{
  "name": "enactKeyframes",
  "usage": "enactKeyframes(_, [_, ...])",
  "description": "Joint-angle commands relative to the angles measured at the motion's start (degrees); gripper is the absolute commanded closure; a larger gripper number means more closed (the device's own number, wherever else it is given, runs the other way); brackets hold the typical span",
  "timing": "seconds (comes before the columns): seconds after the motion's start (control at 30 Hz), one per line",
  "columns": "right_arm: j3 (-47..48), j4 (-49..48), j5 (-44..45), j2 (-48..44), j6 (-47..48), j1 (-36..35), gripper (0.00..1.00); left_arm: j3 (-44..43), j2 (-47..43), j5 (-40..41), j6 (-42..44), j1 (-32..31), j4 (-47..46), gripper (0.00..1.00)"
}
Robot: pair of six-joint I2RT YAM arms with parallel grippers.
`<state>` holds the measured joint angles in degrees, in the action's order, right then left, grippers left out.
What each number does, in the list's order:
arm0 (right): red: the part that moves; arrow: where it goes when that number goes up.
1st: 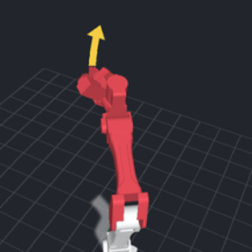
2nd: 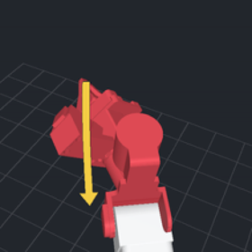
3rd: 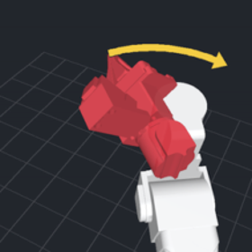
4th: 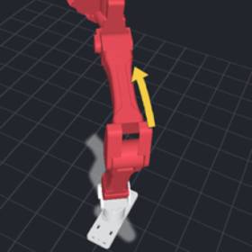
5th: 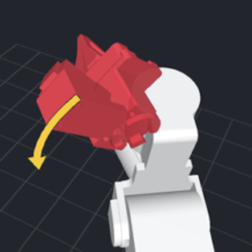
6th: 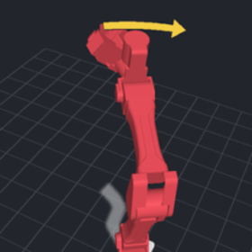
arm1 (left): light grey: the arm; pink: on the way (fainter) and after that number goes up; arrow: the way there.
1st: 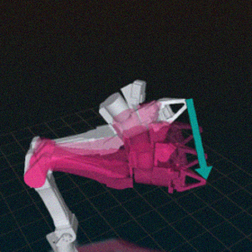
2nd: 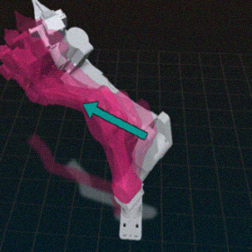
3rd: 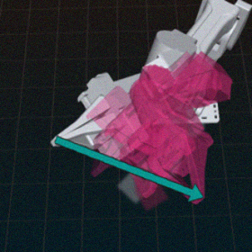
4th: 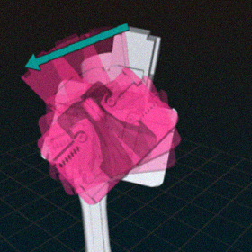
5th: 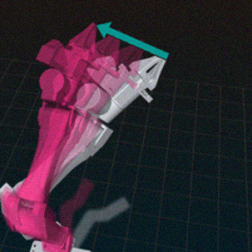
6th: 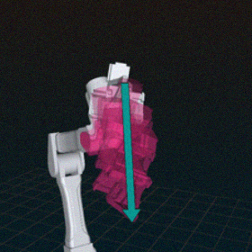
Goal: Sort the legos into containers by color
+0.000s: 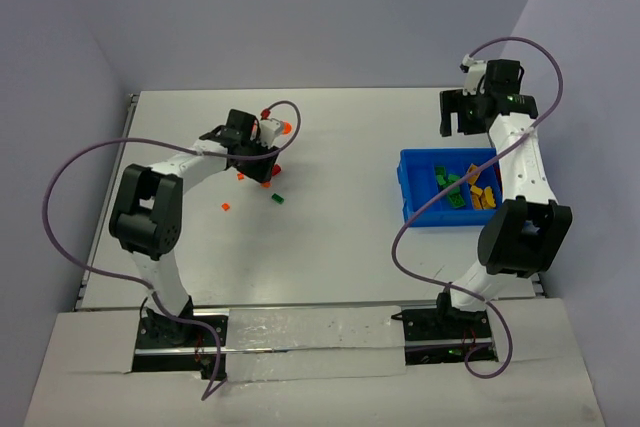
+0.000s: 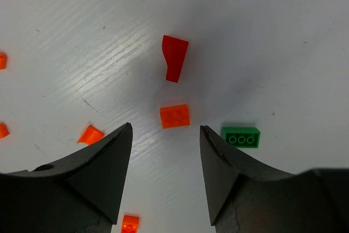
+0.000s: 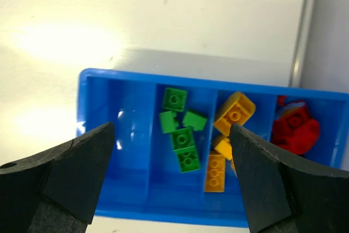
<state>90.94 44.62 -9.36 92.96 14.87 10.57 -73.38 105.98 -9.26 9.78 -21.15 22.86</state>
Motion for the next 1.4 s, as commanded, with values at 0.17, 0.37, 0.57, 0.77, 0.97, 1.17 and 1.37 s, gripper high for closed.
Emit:
enactKeyframes(0.17, [-0.33,3.39,-3.65,-3.86,-4.41,-2.41,0.07,-6.12,6.59,-2.60,1.84,0.14,-3.91,0.44])
enactKeyframes(0.37, [-0.72,3.55,-4.10,-3.84,-4.81,-2.66,0.07,-8.71,10.24,-2.22,2.45,-0.12,-5.06,0.45])
enactKeyframes(0.57, [-1.34,3.26,-4.35,-3.49,-4.93,-2.92,0.07,-9.94,12.38,-2.52,2.85,-0.71,-5.63,0.52])
enactKeyframes(0.77, [-1.55,3.30,-6.50,-3.63,-5.75,-3.24,0.07,-7.15,10.82,-2.29,3.73,-1.54,-6.38,0.78])
enactKeyframes(0.97, [-11.37,-4.70,-15.50,-9.02,-12.66,-6.12,0.09,-4.41,6.27,-1.38,4.69,-3.17,-7.65,1.00])
enactKeyframes(1.17, [-16.44,-9.62,-20.51,-10.16,-18.35,-10.73,0.10,-4.39,2.26,-3.76,4.55,-4.11,-5.66,1.00])
enactKeyframes(1.37, [-18.63,-15.40,-34.15,-6.90,-27.83,-14.14,0.08,-1.45,-8.17,-6.73,3.76,-7.35,-4.34,1.00])
